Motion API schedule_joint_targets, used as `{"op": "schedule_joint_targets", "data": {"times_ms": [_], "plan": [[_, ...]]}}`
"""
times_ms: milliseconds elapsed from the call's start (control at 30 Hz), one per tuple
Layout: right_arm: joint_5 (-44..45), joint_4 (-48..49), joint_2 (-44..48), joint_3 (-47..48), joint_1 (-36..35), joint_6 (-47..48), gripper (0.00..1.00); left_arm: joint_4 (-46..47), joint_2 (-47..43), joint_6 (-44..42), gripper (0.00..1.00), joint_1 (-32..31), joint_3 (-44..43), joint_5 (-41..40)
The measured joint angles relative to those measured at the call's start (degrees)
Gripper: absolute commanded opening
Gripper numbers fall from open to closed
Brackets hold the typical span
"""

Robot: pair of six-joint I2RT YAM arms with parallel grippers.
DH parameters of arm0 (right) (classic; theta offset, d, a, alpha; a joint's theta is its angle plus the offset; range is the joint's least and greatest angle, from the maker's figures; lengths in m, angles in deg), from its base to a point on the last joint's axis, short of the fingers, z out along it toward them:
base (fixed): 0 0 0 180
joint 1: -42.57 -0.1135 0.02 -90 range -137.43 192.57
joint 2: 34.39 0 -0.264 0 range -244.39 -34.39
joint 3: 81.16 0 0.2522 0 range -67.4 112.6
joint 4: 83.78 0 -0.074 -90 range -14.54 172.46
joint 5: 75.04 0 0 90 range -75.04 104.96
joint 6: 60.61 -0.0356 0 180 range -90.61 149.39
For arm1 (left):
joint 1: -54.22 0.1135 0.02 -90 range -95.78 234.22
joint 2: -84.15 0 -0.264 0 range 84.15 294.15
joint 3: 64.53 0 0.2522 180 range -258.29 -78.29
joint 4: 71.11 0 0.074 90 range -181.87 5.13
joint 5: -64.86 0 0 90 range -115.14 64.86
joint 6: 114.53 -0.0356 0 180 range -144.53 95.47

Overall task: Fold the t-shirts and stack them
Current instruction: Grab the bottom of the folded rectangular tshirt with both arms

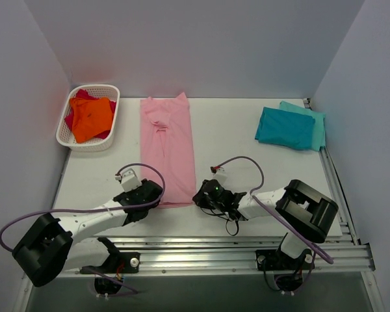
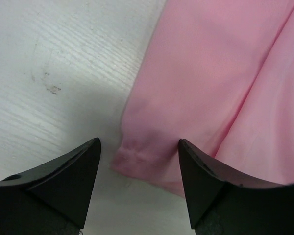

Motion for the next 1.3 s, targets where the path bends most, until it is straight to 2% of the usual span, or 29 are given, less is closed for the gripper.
{"op": "schedule_joint_targets", "data": {"times_ms": [133, 167, 433, 700, 900, 1100, 1300], "plan": [[-0.4, -0.3, 0.1, 0.0, 0.8, 0.4, 0.00, 2.6, 3.3, 1.0, 0.10, -0.6, -0.9, -0.2], [-0.5, -0.3, 0.2, 0.0, 1.0, 0.6, 0.00, 2.8, 3.5, 1.4, 0.04, -0.8, -0.8, 0.0], [-0.6, -2.0, 2.3, -0.2, 2.1, 1.3, 0.00, -1.0, 0.6, 2.6, 0.02, -2.6, -0.8, 1.7], [0.4, -8.1, 13.6, -2.3, 2.0, 1.8, 0.00, -8.3, -10.5, 4.6, 0.02, -7.4, -0.8, 3.0], [1.4, -12.4, 19.3, -2.9, 1.3, 1.9, 0.00, -11.8, -13.7, 7.2, 0.02, -10.5, -0.8, 4.4], [2.8, -17.1, 19.6, -1.4, 1.0, 3.3, 0.00, -15.8, -16.5, 7.6, 0.02, -10.9, -2.4, 4.3], [5.6, -20.1, 15.6, 8.4, 1.0, 6.3, 0.00, -17.8, -19.3, 4.5, 0.03, -9.4, -9.0, 1.0]]}}
